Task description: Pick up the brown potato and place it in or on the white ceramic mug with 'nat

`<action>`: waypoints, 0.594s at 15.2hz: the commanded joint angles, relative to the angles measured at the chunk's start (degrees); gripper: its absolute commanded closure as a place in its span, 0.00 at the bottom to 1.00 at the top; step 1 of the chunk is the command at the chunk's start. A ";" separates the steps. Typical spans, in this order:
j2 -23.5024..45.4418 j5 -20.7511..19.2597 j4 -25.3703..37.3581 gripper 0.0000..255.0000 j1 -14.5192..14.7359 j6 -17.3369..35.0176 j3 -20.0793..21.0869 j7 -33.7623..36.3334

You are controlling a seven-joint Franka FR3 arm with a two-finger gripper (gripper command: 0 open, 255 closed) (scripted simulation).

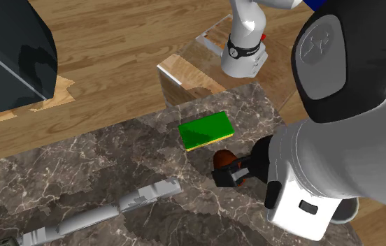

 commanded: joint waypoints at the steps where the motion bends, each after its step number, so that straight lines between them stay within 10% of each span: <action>1: 1.61 -1.41 -0.06 0.00 0.65 1.04 0.52 0.07; 9: 3.29 -3.21 -3.27 0.00 0.12 5.67 -0.21 1.18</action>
